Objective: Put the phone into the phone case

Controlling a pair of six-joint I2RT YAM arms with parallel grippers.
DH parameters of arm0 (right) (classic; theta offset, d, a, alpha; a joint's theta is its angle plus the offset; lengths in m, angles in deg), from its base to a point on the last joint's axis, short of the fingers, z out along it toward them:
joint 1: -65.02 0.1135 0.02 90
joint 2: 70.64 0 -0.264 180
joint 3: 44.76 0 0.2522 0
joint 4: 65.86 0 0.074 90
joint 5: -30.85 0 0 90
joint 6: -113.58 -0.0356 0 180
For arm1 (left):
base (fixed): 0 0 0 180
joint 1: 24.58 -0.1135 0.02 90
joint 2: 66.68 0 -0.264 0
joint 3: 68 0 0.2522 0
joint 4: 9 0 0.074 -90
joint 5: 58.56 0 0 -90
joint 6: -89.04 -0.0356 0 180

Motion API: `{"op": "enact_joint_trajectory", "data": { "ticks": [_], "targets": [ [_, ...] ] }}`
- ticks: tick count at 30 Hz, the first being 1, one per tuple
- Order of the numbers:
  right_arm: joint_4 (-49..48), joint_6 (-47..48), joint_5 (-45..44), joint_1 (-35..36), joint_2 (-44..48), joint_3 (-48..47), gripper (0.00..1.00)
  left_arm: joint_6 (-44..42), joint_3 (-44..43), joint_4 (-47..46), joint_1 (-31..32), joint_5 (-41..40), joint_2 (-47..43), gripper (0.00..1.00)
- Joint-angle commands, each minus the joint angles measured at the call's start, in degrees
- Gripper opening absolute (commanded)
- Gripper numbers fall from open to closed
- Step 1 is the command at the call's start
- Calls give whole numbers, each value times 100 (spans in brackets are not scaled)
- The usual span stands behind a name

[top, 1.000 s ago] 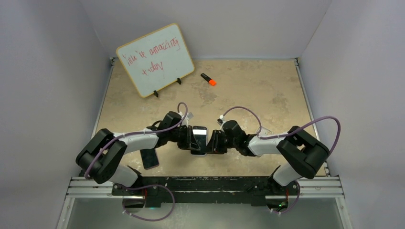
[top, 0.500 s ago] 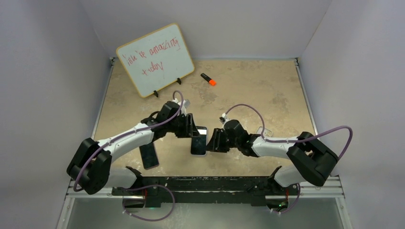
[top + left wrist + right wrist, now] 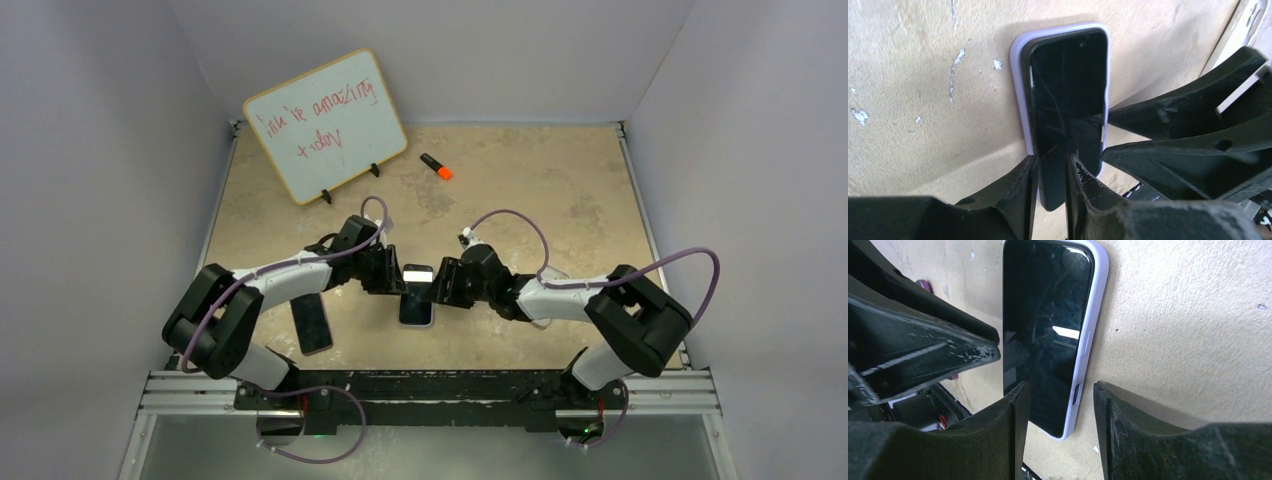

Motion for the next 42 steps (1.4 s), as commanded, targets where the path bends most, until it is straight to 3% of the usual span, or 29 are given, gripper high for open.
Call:
{"op": "enact_joint_trajectory", "data": {
  "ticks": [1, 12, 17, 20, 21, 25, 37, 40, 42],
  "targets": [
    [-562, -139, -340, 8, -125, 39, 52, -69, 281, -628, -44, 415, 160, 24],
    [-1270, -223, -1, 8, -508, 2, 55, 185, 618, -1182, -70, 863, 404, 10],
    [-2290, -482, 462, -17, -455, 245, 56, 52, 625, -721, -167, 754, 205, 4],
    [-2855, -614, 663, -18, -396, 399, 57, 281, 996, -1187, -462, 1363, -36, 2],
    [-3136, -712, 692, -27, -374, 500, 57, 421, 1152, -1543, -513, 1566, -110, 3],
    [-3806, -940, 887, -45, -350, 716, 58, 500, 1274, -1492, -531, 1545, -307, 8],
    [-3927, -882, 1233, -71, -752, 665, 60, 401, 1297, -1530, -535, 1584, -204, 13],
    [-3666, -825, 1165, -71, -757, 617, 57, 418, 1277, -1553, -535, 1628, -195, 14],
    [-3480, -783, 1057, -71, -761, 615, 49, 497, 1319, -1643, -535, 1704, -171, 14]
  ]
}}
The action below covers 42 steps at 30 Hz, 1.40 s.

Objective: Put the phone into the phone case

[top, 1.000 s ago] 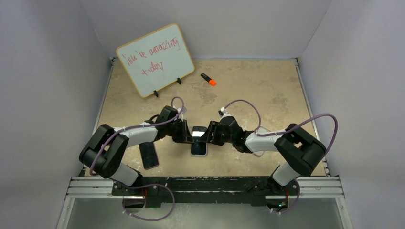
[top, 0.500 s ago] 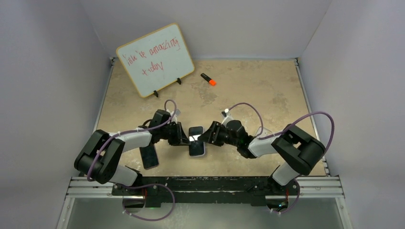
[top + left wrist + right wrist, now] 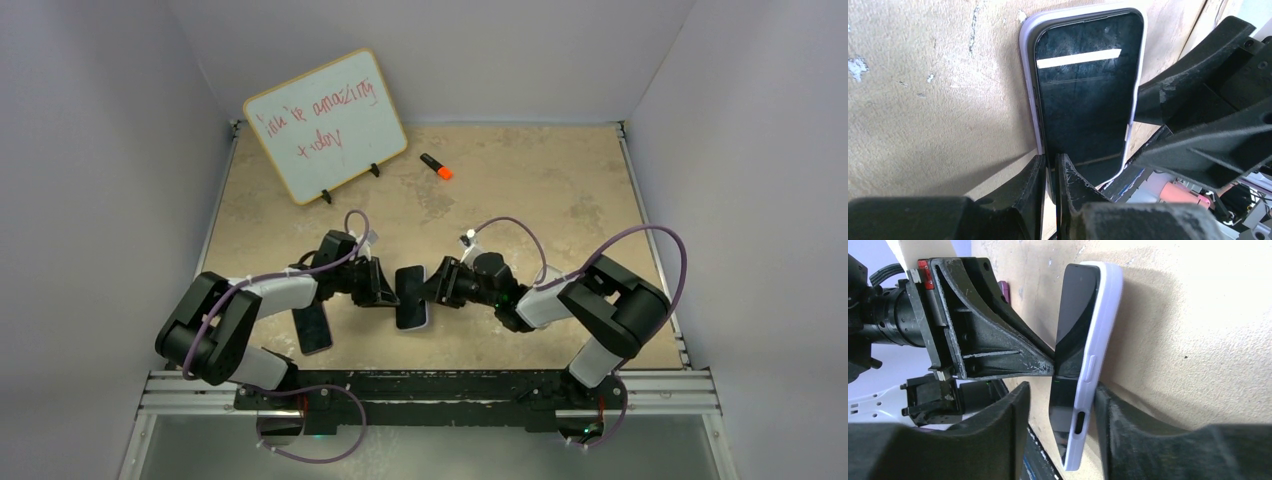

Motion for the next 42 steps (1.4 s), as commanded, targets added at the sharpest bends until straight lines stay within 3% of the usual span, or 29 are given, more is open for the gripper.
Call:
{"op": "enact_joint_trajectory", "data": {
  "ticks": [1, 7, 10, 13, 16, 18, 19, 22, 26, 31, 34, 38, 42],
  "targets": [
    [-110, 29, 166, 58, 3, -193, 45, 190, 94, -448, 72, 558, 24, 14],
    [-157, 28, 225, 30, -146, -199, 29, 465, 272, -976, 72, 869, -174, 12],
    [-208, 37, 312, -106, -11, -134, 13, 481, 197, -878, 61, 888, -423, 19],
    [-251, 95, 514, -336, 311, -24, 0, 260, -65, -464, -7, 768, -906, 38],
    [-91, 224, 836, -565, 774, 10, 0, -103, -471, 176, -82, 533, -1514, 59],
    [176, 398, 951, -653, 1231, -35, 0, -218, -687, 542, -118, 386, -1896, 81],
    [396, 525, 994, -677, 1424, -103, 0, -258, -766, 620, -135, 324, -2092, 84],
    [1075, 799, 1145, -744, 1934, -341, 0, -495, -1030, 899, -156, 2, -2576, 86],
    [1044, 588, 1571, -939, 2229, -515, 0, -635, -1044, 849, -173, -659, -3418, 88],
    [283, -15, 2354, -980, 2188, -746, 0, -497, -1088, 464, -178, -45, -3615, 90],
    [-118, -261, 2446, -994, 2226, -780, 0, -103, -835, -510, -181, 604, -3690, 90],
    [-498, -599, 2812, -1021, 2206, -896, 0, 108, -760, -798, -180, 585, -3921, 91],
    [-1556, -1356, 3026, -1019, 2129, -762, 0, 117, -910, -634, -183, 481, -3918, 92]
  ]
}}
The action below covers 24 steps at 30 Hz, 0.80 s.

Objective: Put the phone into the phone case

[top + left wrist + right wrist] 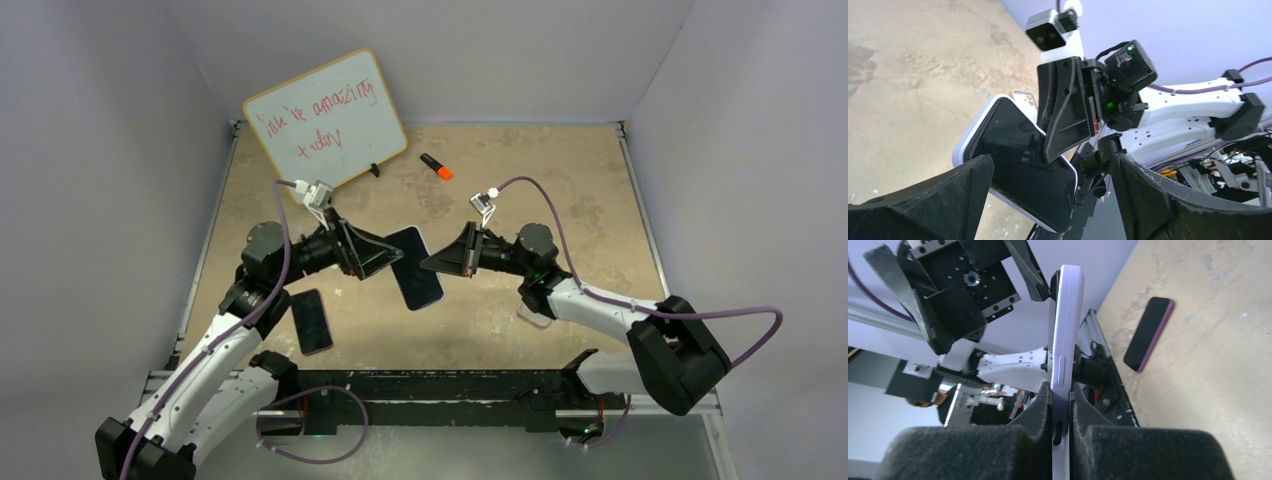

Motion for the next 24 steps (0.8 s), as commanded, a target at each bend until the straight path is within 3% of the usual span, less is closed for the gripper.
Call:
{"op": "enact_joint_trajectory", "data": {
  "ticks": [1, 5, 11, 14, 19, 24],
  "targets": [
    [-1880, -1073, 555, -24, 18, -168, 0, 103, -213, -223, -32, 65, -31, 92],
    [-2063, -1385, 503, -32, 3, -68, 0, -53, -635, 495, -28, -221, -20, 92],
    [-1172, -899, 207, -123, 289, -133, 0, -393, -1193, 2089, -32, -976, -70, 91],
    [-758, -654, 49, -136, 425, -184, 0, -369, -1075, 2201, -31, -1172, -206, 91],
    [-1531, -1025, 171, -140, 323, -150, 0, 361, -747, 1563, -32, -756, -237, 88],
    [-2663, -1686, 387, -138, 88, 55, 0, 1165, -164, -49, -32, -274, -277, 83]
  ]
}}
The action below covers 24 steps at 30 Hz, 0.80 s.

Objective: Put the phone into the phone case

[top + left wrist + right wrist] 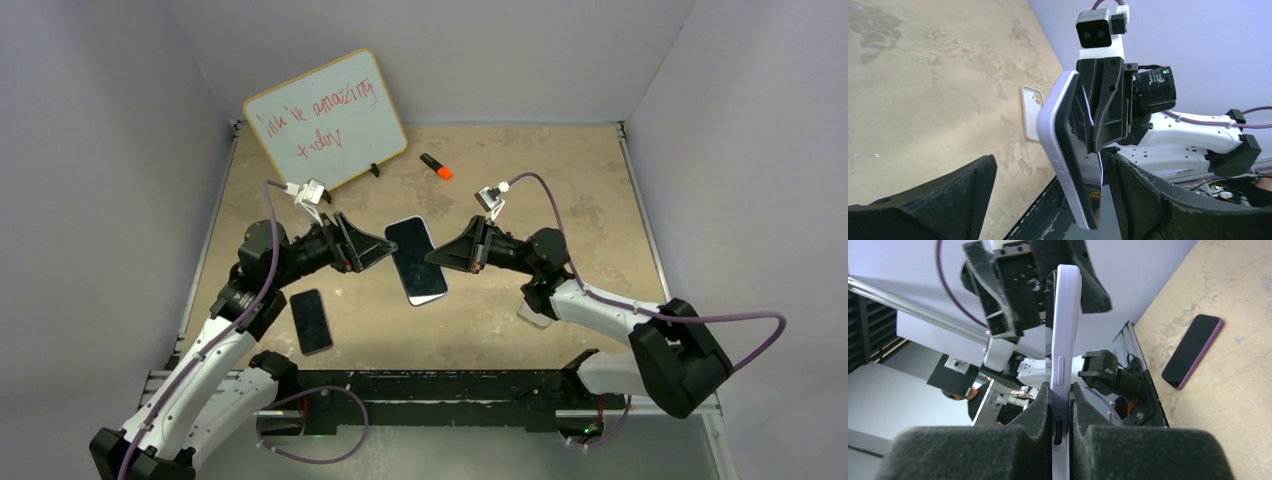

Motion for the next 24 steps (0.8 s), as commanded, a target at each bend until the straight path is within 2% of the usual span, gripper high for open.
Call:
{"op": "enact_joint_trajectory", "data": {
  "ticks": [1, 12, 14, 19, 21, 24],
  "targets": [
    [-1656, -676, 139, -26, -68, 36, 0, 776, 396, -1396, -32, 433, -33, 82],
    [-2045, -904, 315, -24, -247, 83, 0, 1799, 1151, -3462, -32, 631, -179, 63],
    [-2166, -983, 360, -23, -319, 74, 0, 1890, 1214, -3593, -30, 554, -255, 61],
    [-2296, -1090, 433, -23, -445, 101, 0, 1949, 1243, -3632, -31, 487, -247, 49],
    [-2285, -1094, 453, -27, -481, 114, 0, 1962, 1259, -3663, -32, 447, -249, 40],
    [-2283, -1091, 472, -24, -511, 136, 0, 1914, 1262, -3571, -32, 368, -295, 13]
  ]
}}
